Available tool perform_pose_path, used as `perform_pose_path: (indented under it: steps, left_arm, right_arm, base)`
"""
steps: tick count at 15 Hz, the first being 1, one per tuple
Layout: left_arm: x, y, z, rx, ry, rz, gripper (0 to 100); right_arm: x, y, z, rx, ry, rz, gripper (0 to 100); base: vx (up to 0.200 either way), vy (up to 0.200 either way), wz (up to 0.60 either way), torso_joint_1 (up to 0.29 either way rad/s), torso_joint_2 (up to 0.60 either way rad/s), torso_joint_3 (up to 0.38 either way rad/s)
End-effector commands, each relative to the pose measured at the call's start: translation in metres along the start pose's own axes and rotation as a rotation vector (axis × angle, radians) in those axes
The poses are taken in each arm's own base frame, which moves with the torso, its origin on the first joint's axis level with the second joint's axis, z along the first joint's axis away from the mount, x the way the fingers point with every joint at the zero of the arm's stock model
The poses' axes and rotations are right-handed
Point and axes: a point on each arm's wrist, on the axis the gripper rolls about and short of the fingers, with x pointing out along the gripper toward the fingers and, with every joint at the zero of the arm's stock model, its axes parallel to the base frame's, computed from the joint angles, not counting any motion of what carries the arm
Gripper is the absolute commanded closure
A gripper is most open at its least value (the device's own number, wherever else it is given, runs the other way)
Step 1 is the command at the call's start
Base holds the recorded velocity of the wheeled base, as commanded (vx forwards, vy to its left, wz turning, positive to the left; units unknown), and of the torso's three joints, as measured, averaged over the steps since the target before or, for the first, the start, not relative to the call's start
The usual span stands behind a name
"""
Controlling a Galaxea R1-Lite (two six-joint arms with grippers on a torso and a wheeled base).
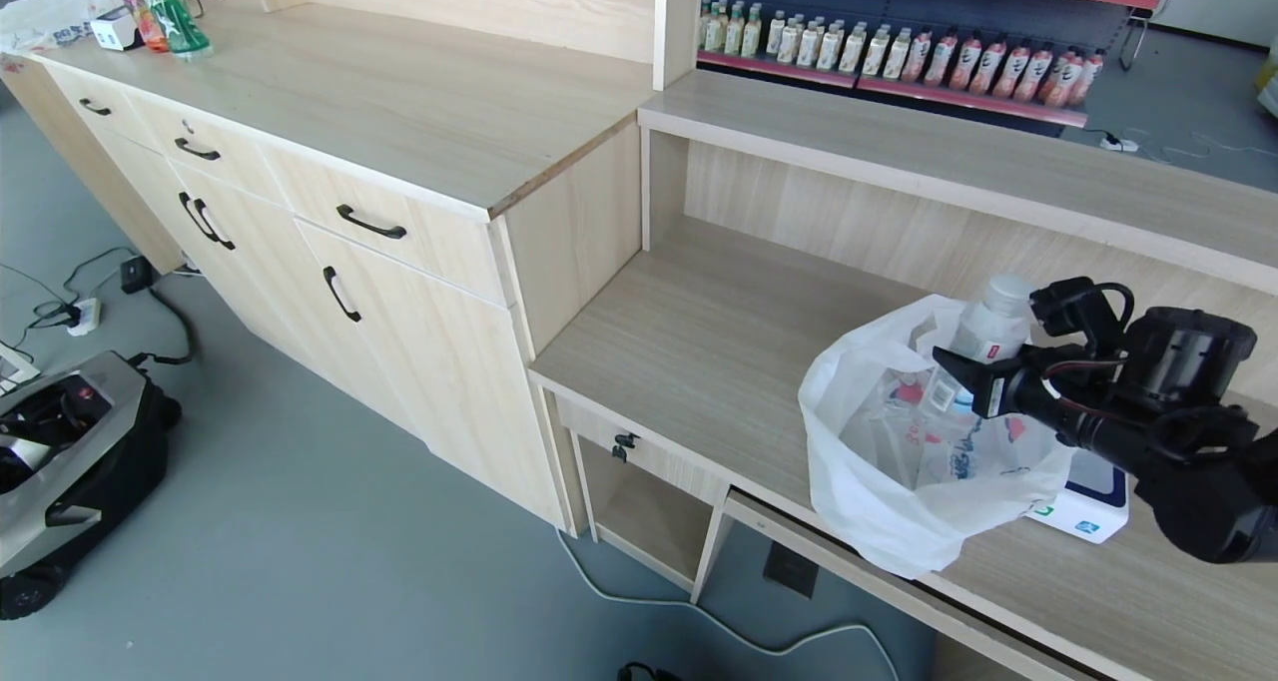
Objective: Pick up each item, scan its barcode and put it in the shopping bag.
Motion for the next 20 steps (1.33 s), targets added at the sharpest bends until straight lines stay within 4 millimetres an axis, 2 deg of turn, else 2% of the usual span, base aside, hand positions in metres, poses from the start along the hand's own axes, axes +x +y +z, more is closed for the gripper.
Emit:
perform_pose_path:
  steps: [1, 4, 8, 12, 15, 18, 19, 20]
  left_arm:
    - [0.000, 0.000, 0.000, 0.000, -0.001, 0.000, 0]
    - [0.000, 0.000, 0.000, 0.000, -0.001, 0.000, 0]
    - [0.000, 0.000, 0.000, -0.001, -0.001, 0.000, 0]
    - [0.000, 0.000, 0.000, -0.001, -0.001, 0.000, 0]
    - [0.000, 0.000, 0.000, 0.000, -0.001, 0.000, 0]
    - [0.000, 0.000, 0.000, 0.000, -0.001, 0.000, 0]
    - [0.000, 0.000, 0.000, 0.000, -0.001, 0.000, 0]
    - [0.000, 0.000, 0.000, 0.000, -0.001, 0.000, 0]
  right_arm:
    - [0.022, -0.003, -0.028, 0.024, 0.049, 0.003, 100]
    - [0.035, -0.002, -0.041, 0.031, 0.054, 0.010, 100]
    - [0.065, -0.009, -0.040, 0.013, -0.010, 0.001, 100]
    - [0.075, -0.011, -0.048, 0.022, -0.010, 0.001, 100]
    - [0.075, -0.009, -0.052, 0.024, 0.003, 0.005, 100]
    - [0.072, -0.010, -0.045, 0.020, -0.010, 0.001, 100]
    - [0.070, -0.010, -0.042, 0.021, -0.007, 0.002, 0]
    - [0.065, -0.009, -0.037, 0.028, 0.001, 0.003, 0]
  base:
    - [0.000, 0.000, 0.00, 0.000, 0.00, 0.000]
    - [0.000, 0.000, 0.00, 0.000, 0.00, 0.000]
    - [0.000, 0.000, 0.00, 0.000, 0.00, 0.000]
    - [0.000, 0.000, 0.00, 0.000, 0.00, 0.000]
    - [0.000, 0.000, 0.00, 0.000, 0.00, 0.000]
    - [0.000, 0.000, 0.00, 0.000, 0.00, 0.000]
    - [0.000, 0.000, 0.00, 0.000, 0.00, 0.000]
    - [0.000, 0.000, 0.00, 0.000, 0.00, 0.000]
